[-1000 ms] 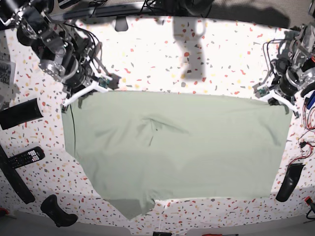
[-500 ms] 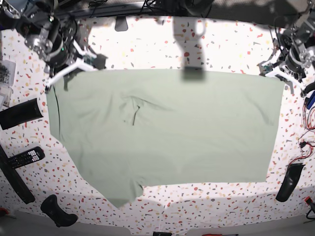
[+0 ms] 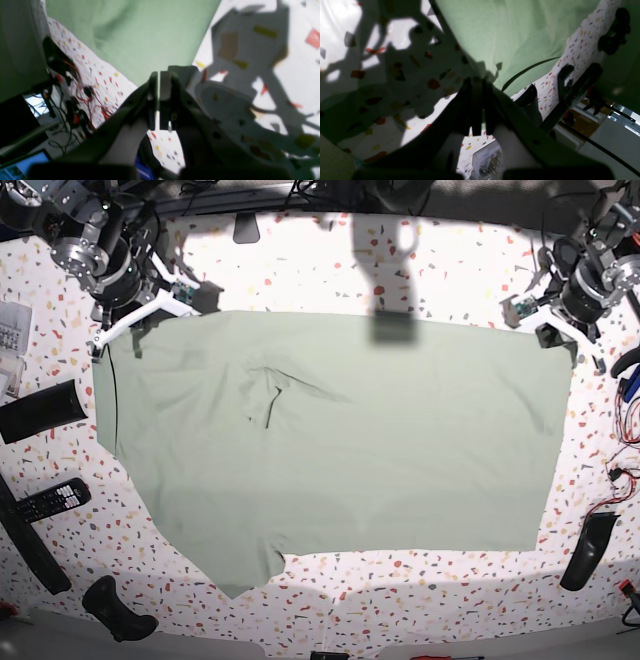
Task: Fold the T-shirt properly
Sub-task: 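Grasp both shoulder edges and drag the shirt toward the robot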
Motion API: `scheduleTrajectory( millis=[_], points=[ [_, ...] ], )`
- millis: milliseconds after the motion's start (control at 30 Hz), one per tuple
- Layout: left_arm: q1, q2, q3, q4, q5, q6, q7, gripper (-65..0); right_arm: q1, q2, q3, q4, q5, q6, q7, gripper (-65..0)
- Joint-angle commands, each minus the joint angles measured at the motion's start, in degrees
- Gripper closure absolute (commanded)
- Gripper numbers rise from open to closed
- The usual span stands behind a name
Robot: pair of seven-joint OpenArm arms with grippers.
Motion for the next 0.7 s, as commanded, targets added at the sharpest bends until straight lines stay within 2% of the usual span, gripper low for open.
scheduleTrajectory(
  millis=[0,67,100,233,300,367,400,533,633,667],
  points=[
    [-0.4,-1.1,-0.6,0.7,0.2,0.9,-0.9,-11.7,0.3,1.1,0.6,1.0,-0.7,-0.6,0.0,0.0],
    [-0.4,-1.1,-0.6,0.7,0.2,0.9,-1.9,-20.5,0.3,1.1,0.6,1.0,-0.7,-0.6,0.0,0.0],
    [-0.4,-1.1,-0.6,0.6,0.2,0.7,-2.5,-21.8,0.3,1.1,0.6,1.0,-0.7,-0.6,0.0,0.0],
    [-0.4,-1.1,-0.6,-1.4,0.3,-4.3,-6.0,-21.8,0.3,1.1,0.6,1.0,-0.7,-0.6,0.0,0.0],
    [-0.5,-1.0,-0.6,-3.8,1.2,-4.5,-9.1,-21.8,0.3,1.1,0.6,1.0,-0.7,-0.6,0.0,0.0],
    [-1.0,-0.5,-0.6,-6.6,4.9,-4.4,-11.0,-21.5,0.3,1.1,0.6,1.0,-0.7,-0.6,0.1,0.0],
    [-1.5,-0.2,-0.6,-8.0,5.7,-4.2,-12.3,-20.8,0.3,1.1,0.6,1.0,-0.7,-0.6,0.1,0.0],
    [-3.9,2.2,-0.6,-13.2,5.9,-4.0,-15.3,-11.3,0.3,1.1,0.6,1.1,-0.7,-0.6,0.1,0.0],
    [-5.2,4.1,-0.6,-15.4,5.9,-4.1,-16.1,-10.0,0.3,1.1,0.6,1.1,-0.7,-0.6,0.0,0.0],
    [-5.3,4.3,-0.6,-15.6,5.9,-4.1,-16.1,-6.1,0.3,1.1,0.6,1.1,-0.7,-0.6,0.0,0.0]
  ],
)
